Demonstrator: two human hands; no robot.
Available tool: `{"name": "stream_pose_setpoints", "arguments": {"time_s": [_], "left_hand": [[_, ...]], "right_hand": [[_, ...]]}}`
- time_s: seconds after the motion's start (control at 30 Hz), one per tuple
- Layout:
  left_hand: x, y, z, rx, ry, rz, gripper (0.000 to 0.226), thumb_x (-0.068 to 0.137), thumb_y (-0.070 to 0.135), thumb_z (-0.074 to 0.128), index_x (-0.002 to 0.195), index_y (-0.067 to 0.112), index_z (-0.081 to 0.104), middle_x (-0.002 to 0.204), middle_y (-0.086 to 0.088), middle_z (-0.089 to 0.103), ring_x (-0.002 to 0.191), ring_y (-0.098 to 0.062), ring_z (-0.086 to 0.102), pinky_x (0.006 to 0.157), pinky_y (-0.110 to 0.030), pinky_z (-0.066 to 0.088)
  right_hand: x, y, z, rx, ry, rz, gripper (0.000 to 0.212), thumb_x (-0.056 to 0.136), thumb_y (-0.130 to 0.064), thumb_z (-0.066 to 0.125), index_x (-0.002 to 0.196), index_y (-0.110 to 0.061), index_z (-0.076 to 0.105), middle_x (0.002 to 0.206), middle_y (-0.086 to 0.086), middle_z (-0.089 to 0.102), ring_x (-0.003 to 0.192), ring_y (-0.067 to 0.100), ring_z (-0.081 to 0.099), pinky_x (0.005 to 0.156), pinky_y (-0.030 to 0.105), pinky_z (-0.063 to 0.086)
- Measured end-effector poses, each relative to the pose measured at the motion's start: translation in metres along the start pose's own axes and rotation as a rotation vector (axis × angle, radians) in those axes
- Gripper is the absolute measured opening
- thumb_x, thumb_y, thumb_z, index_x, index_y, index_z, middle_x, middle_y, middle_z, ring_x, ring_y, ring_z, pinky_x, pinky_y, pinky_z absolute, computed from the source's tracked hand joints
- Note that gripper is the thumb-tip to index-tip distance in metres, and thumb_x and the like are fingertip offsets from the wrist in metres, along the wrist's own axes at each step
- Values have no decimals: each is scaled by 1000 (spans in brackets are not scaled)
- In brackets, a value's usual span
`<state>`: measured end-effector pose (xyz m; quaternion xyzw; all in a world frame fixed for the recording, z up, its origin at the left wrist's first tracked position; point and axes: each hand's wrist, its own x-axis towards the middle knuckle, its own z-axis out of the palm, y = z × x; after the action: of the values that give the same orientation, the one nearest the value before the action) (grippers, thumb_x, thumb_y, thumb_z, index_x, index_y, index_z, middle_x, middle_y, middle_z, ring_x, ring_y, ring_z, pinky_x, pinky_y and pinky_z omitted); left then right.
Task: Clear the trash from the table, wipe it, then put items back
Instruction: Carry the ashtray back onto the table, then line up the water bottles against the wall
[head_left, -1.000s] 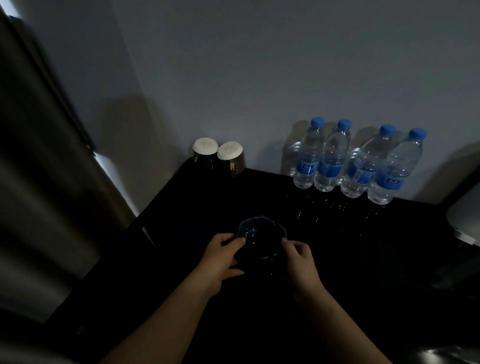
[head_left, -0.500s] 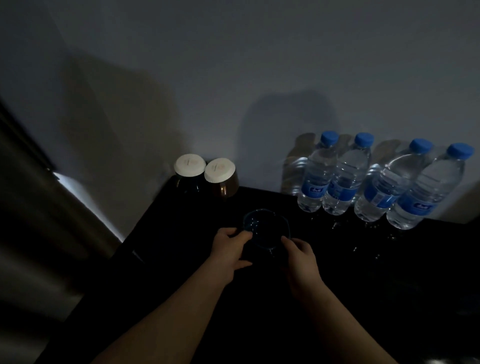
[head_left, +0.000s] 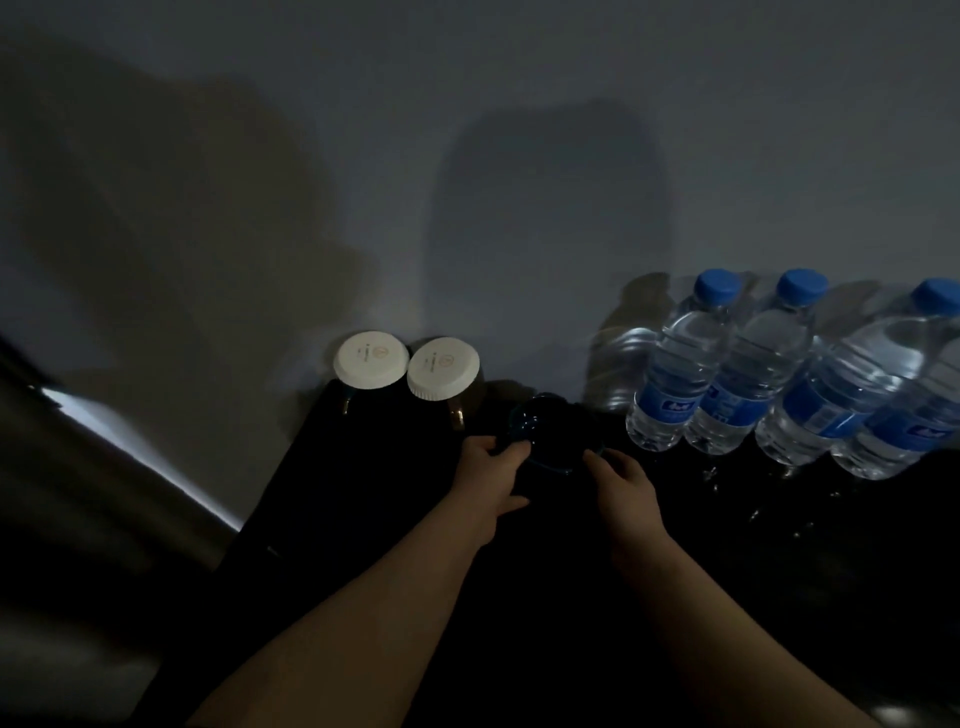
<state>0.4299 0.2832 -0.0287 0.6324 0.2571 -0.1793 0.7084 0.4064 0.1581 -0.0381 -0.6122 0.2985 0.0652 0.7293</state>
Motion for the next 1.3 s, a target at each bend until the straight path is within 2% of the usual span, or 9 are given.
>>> {"name": "stream_pose_setpoints", "arguments": {"time_s": [0.13, 0.43, 0.57, 0.7, 0.87, 0.97, 1.13, 1.2, 1.3], "left_hand": [[12, 3, -3, -12, 2, 7, 31, 91, 21, 61, 114, 19, 41, 123, -8, 51, 108, -25, 56, 66, -30, 51], [24, 1, 6, 48, 5, 66, 43, 93, 26, 57, 131, 14, 40, 122, -10, 53, 87, -16, 58, 60, -24, 50], [33, 0, 7, 179, 41, 106, 43, 93, 31, 58, 130, 14, 44, 121, -8, 55, 97, -19, 57, 84, -34, 51], [36, 1, 10, 153, 21, 99, 44, 94, 26, 56, 134, 12, 43, 112, -5, 51, 82, -11, 54, 70, -26, 51], [40, 1, 17, 202, 14, 120, 41, 94, 27, 55, 133, 13, 49, 131, -8, 54, 112, -23, 56, 100, -42, 47], [42, 2, 20, 183, 5, 120, 40, 95, 26, 54, 133, 15, 50, 131, -8, 55, 116, -25, 56, 102, -46, 45], [44, -2, 19, 148, 23, 129, 52, 93, 26, 58, 141, 16, 40, 138, -7, 49, 121, -26, 52, 103, -47, 44], [42, -2, 18, 160, 21, 138, 50, 94, 23, 56, 141, 16, 39, 140, -8, 47, 123, -26, 51, 105, -46, 43], [37, -2, 16, 221, 3, 149, 52, 96, 20, 53, 145, 17, 34, 145, -8, 42, 128, -26, 46, 108, -44, 39]], "right_hand": [[12, 2, 9, -15, 22, 13, 46, 92, -26, 57, 133, -9, 44, 121, 15, 58, 106, 29, 60, 97, 46, 49], [27, 1, 12, -15, 62, -32, 43, 94, -24, 55, 133, -8, 46, 126, 15, 56, 111, 28, 58, 100, 45, 46], [32, 0, 11, -16, 61, -34, 43, 94, -23, 55, 134, -9, 45, 122, 12, 57, 109, 26, 58, 99, 44, 47], [37, -2, 10, -26, 59, -25, 45, 94, -22, 54, 137, -10, 45, 125, 14, 57, 109, 27, 60, 99, 44, 48], [46, -7, 12, 1, 33, -30, 31, 95, -18, 51, 125, -10, 55, 116, 15, 64, 102, 28, 64, 95, 47, 50], [50, -7, 12, 38, 25, -18, 30, 95, -13, 50, 124, -11, 54, 116, 16, 64, 103, 29, 63, 96, 47, 49], [46, -4, 8, 33, -30, 6, 38, 94, -15, 52, 132, -12, 46, 118, 12, 62, 103, 27, 62, 92, 40, 51], [43, -4, 8, 30, -40, 7, 40, 93, -13, 52, 133, -13, 45, 115, 10, 62, 102, 26, 62, 93, 40, 50], [40, -3, 7, 30, -53, 9, 37, 92, -11, 53, 128, -17, 44, 105, 6, 62, 98, 25, 62, 85, 38, 51]]}}
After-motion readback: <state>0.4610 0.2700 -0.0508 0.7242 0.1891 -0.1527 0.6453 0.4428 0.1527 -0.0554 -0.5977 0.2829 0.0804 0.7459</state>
